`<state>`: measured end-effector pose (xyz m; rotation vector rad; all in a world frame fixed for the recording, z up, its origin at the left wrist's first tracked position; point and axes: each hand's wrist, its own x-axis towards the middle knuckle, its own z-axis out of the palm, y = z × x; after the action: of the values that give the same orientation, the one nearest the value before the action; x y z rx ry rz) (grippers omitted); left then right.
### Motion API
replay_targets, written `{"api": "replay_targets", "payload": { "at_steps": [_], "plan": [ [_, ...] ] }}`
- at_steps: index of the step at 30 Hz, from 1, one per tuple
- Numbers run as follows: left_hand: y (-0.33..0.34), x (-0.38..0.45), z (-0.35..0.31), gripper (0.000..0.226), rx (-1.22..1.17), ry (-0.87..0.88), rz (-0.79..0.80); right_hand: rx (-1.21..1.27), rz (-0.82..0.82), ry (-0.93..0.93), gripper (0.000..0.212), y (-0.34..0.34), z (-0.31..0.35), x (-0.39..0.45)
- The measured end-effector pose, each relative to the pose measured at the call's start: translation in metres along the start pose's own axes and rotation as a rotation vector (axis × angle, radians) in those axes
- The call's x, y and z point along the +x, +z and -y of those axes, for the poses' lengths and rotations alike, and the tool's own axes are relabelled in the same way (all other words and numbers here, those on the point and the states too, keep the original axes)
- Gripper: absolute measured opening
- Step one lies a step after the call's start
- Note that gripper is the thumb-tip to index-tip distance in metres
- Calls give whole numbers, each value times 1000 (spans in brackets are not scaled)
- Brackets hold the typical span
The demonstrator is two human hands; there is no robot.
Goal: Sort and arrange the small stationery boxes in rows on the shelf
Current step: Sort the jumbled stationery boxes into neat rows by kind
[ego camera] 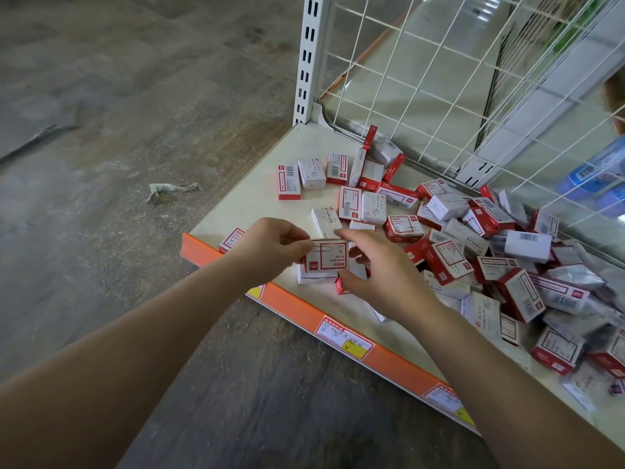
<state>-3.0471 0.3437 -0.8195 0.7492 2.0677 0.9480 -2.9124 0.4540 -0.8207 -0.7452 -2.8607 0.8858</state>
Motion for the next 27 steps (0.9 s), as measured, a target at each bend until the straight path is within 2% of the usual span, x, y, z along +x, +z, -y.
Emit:
{"api": "replay_targets", "payload": {
  "at_steps": [2,7,13,19,23,27],
  "plan": [
    [1,0,0,15,-33,-14,-15,82,-10,67,61,1,-1,1],
    [4,-1,-1,20,-70,-21,-80,174,21,203,51,6,-4,5],
    [5,-2,2,25,-30,-38,-63,286,31,204,30,7,-4,3],
    [6,-3,2,35,13,46,-50,454,-18,233,16,1,-5,3],
    [4,-3,-1,36,-95,67,-50,379,-26,192,17,-5,-4,5],
    [3,-3,-1,31,-81,105,-4,289,-19,174,19,-7,-3,6]
  ]
}}
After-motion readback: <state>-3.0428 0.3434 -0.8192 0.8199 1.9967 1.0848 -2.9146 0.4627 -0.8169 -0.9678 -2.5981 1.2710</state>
